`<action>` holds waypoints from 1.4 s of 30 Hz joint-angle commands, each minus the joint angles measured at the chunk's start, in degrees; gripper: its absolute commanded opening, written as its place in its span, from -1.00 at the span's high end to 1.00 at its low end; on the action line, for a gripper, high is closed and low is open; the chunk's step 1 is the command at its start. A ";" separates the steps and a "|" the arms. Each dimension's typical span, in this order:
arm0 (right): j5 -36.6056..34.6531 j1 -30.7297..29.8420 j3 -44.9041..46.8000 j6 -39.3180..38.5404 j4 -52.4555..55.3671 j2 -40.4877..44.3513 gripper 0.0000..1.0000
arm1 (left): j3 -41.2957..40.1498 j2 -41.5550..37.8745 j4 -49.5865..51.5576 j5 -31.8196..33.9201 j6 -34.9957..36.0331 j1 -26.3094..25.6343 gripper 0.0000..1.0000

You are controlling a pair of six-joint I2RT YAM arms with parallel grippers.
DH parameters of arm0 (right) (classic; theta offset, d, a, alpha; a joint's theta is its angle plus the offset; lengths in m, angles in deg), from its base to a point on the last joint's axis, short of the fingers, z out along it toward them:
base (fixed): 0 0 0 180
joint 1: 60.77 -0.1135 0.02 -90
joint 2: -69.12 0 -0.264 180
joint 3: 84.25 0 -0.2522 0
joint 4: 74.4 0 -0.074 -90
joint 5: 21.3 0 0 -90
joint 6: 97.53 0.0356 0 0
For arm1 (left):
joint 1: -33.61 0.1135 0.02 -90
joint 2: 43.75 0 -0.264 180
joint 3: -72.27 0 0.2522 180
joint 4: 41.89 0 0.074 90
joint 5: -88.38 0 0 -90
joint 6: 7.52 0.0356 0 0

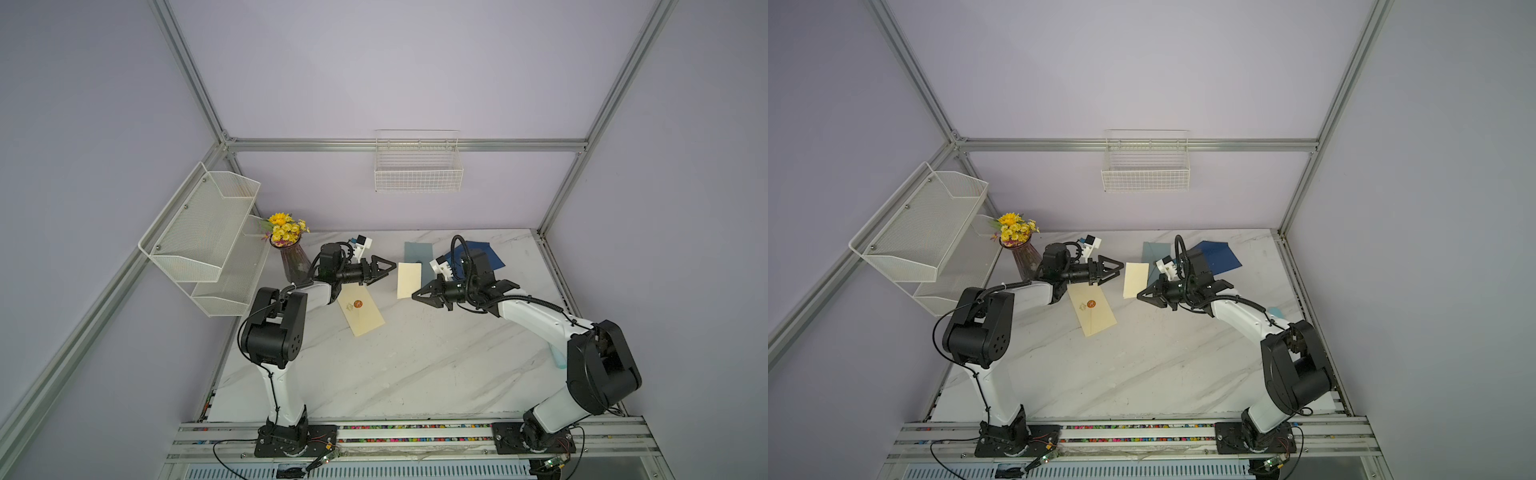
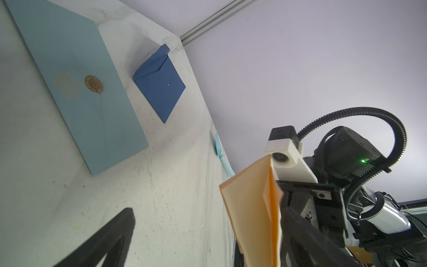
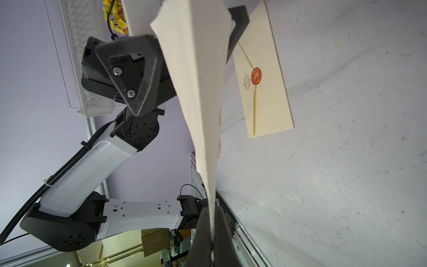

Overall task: Fold the letter paper in half and place it into the envelope
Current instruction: Fold the letter paper.

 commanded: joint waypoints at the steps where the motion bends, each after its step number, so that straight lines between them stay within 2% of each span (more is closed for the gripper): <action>1: -2.58 0.45 -0.32 -0.86 1.81 1.07 1.00 | -1.36 -4.29 -5.32 -0.49 -0.38 0.51 -1.00; 7: -0.49 0.45 -1.15 2.16 -3.63 -0.61 1.00 | -3.82 -4.91 -6.73 -1.34 -1.42 0.05 -0.99; 13: 1.29 -0.15 -2.89 3.69 -6.71 -3.60 1.00 | -4.18 -2.25 -15.46 -2.47 -8.10 -2.08 -1.00; 18: 1.75 -0.60 -4.11 4.32 -8.36 -6.26 1.00 | -2.52 -1.66 -14.88 -1.99 -8.08 -5.01 -0.99; 23: 2.55 -0.58 -5.79 4.61 -9.22 -7.79 1.00 | -2.73 -1.21 -15.17 -2.02 -8.40 -5.69 -1.00; 27: 2.87 -0.58 -6.57 4.06 -8.48 -8.35 1.00 | -2.12 -0.49 -15.50 -2.90 -9.03 -5.69 -0.64; 31: 3.16 -0.63 -6.94 3.68 -7.69 -8.73 1.00 | -1.29 0.90 -18.04 -3.71 -11.28 -5.59 0.07; 33: 3.23 -0.61 -6.95 3.31 -6.93 -8.71 1.00 | -0.78 1.40 -18.55 -3.62 -12.04 -5.50 0.14; 42: 3.20 -0.58 -6.51 0.19 -2.14 -7.59 1.00 | 1.39 3.08 -18.17 -6.30 -12.39 -4.58 0.21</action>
